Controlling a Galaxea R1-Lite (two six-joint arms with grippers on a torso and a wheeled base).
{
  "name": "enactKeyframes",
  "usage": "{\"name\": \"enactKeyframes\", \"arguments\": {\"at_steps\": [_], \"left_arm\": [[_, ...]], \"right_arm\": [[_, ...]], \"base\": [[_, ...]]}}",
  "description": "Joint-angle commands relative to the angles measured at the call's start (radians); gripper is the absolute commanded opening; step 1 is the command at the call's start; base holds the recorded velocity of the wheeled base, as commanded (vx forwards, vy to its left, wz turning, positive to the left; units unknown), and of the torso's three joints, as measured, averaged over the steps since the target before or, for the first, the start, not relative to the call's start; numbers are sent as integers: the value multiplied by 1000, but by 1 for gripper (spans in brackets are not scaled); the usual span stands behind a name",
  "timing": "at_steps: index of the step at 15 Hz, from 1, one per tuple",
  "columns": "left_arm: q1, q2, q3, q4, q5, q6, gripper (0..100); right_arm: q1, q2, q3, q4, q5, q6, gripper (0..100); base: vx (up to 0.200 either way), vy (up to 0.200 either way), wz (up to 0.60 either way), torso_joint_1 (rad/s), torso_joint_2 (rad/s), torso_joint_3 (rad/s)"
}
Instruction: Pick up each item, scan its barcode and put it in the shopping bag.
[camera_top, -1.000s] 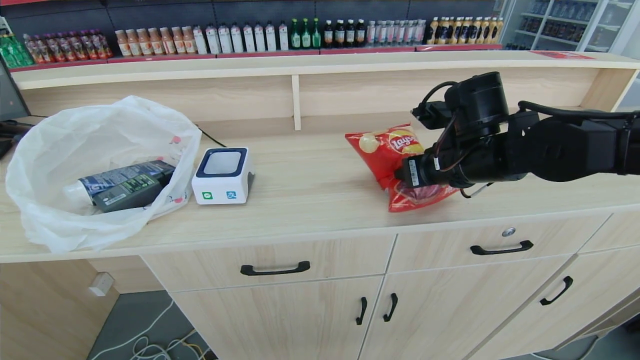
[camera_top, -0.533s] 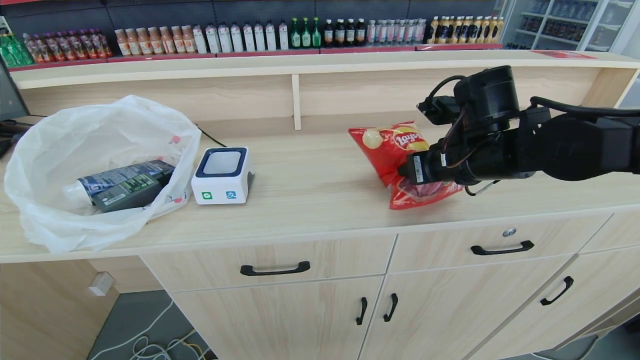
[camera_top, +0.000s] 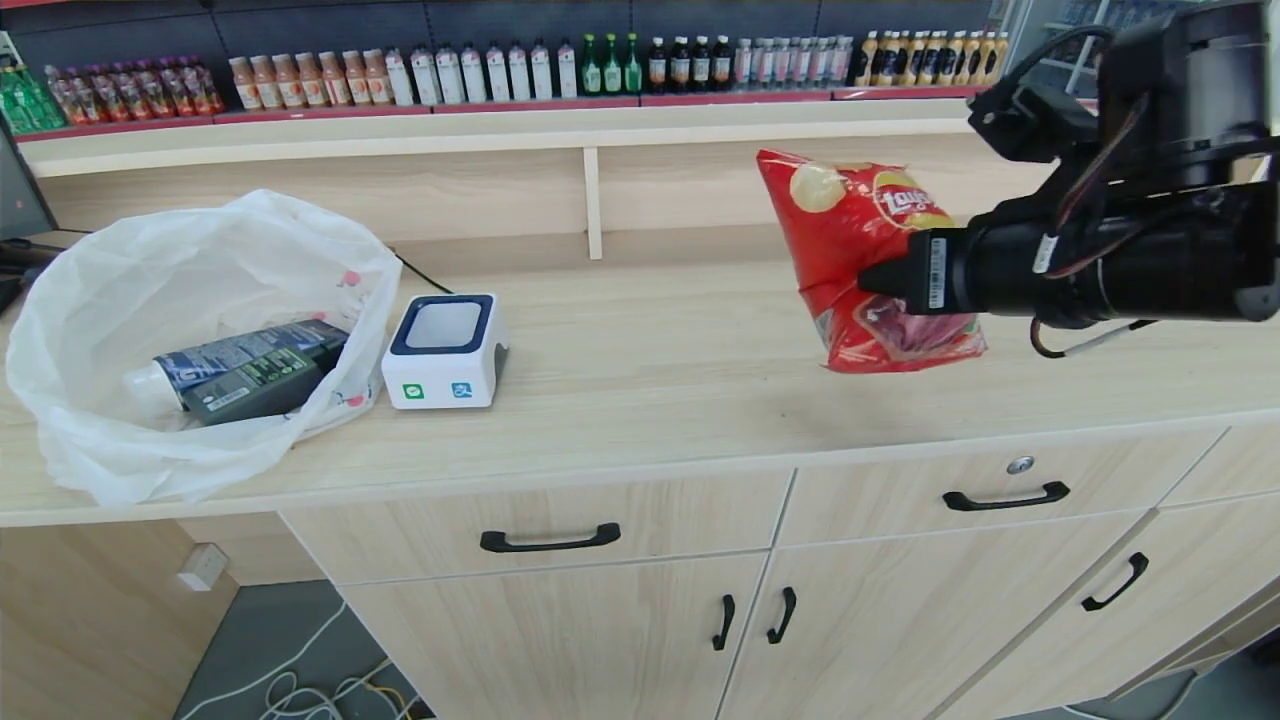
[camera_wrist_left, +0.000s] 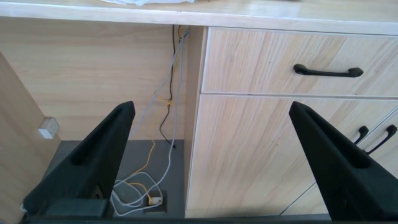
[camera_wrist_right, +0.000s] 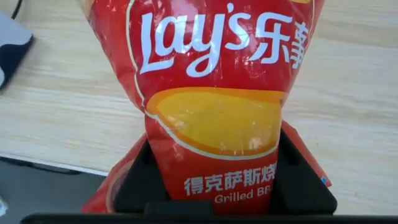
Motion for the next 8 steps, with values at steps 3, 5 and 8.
{"name": "enactKeyframes", "arguments": {"at_steps": [3, 5, 8], "left_arm": [[0, 0, 0, 0, 1, -1, 100], [0, 0, 0, 0, 1, -1, 100], [0, 0, 0, -2, 1, -1, 100]], "right_arm": [[0, -274, 186, -18, 87, 18, 0], [5, -366, 318, -161, 185, 44, 0], [5, -426, 517, -440, 271, 112, 0]], "base": [[0, 0, 0, 0, 0, 0], [0, 0, 0, 0, 0, 0], [0, 0, 0, 0, 0, 0]]}}
